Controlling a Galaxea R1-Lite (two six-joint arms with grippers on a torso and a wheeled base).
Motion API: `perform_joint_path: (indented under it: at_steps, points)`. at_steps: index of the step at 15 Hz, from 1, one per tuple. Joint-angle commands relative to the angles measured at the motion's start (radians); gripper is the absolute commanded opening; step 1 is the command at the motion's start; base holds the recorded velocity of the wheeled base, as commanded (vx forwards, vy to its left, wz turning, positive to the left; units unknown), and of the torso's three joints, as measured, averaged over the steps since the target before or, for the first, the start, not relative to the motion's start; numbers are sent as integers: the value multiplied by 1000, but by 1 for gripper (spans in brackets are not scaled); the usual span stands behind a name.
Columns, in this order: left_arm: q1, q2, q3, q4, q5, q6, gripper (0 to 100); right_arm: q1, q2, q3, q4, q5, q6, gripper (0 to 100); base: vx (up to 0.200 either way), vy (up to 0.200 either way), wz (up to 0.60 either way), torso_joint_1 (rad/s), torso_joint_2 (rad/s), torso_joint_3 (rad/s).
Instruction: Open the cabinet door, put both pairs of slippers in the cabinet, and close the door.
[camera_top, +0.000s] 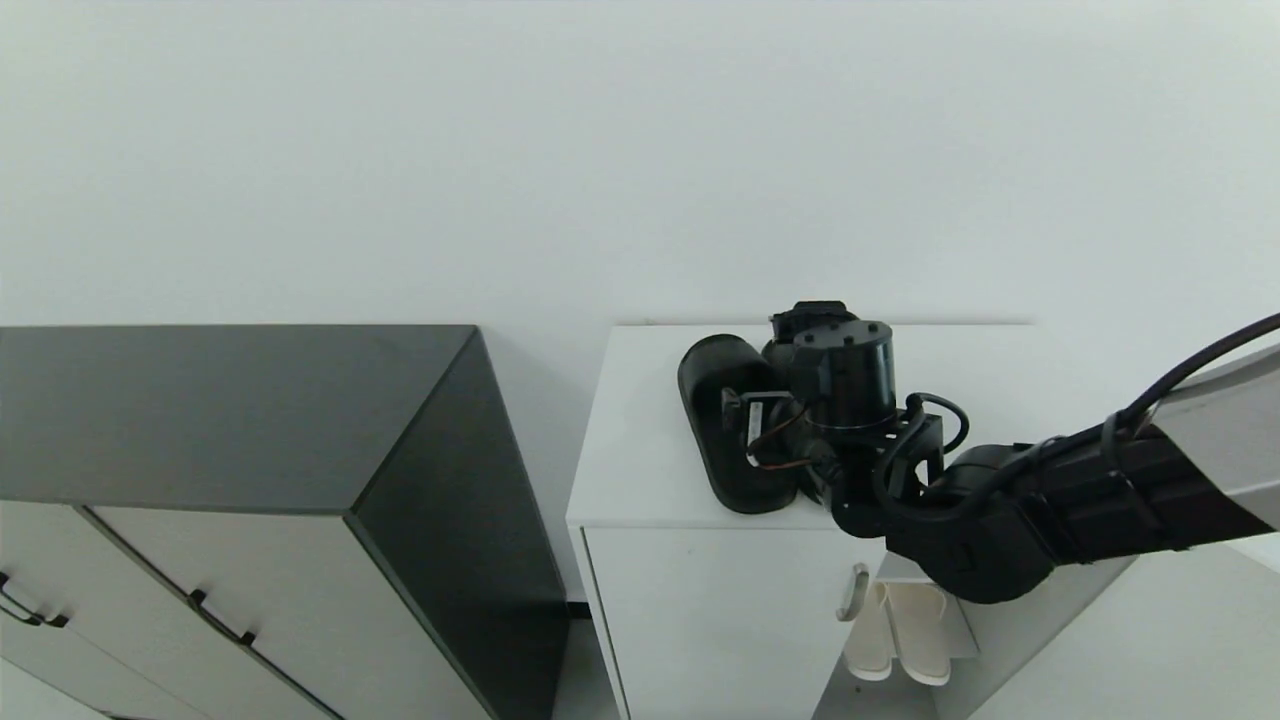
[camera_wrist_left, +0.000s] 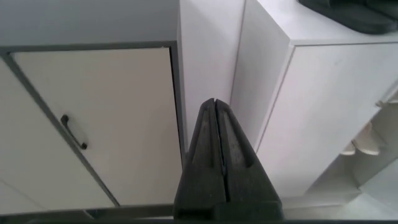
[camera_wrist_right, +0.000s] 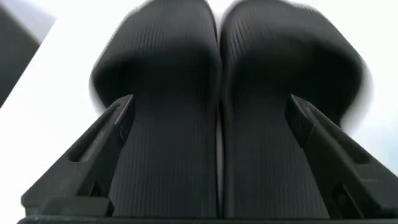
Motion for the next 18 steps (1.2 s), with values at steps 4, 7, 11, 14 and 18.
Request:
perform_joint_path:
  at_steps: [4, 7, 11, 14, 18]
  points:
    - [0, 1, 0, 0, 0, -2, 0, -22, 114, -16, -142, 3, -79, 100, 0, 0, 0, 0, 0, 0]
    - [0, 1, 0, 0, 0, -2, 0, -46, 154, -62, -165, 6, -105, 100, 0, 0, 0, 0, 0, 0]
    - [2, 1, 0, 0, 0, -2, 0, -68, 197, -136, -161, 12, -116, 100, 0, 0, 0, 0, 0, 0]
    - [2, 1, 0, 0, 0, -3, 0, -71, 209, -163, -156, 12, -126, 0, 0, 0, 0, 0, 0, 0]
    - [0, 1, 0, 0, 0, -3, 0, -69, 209, -165, -156, 11, -129, 0, 0, 0, 0, 0, 0, 0]
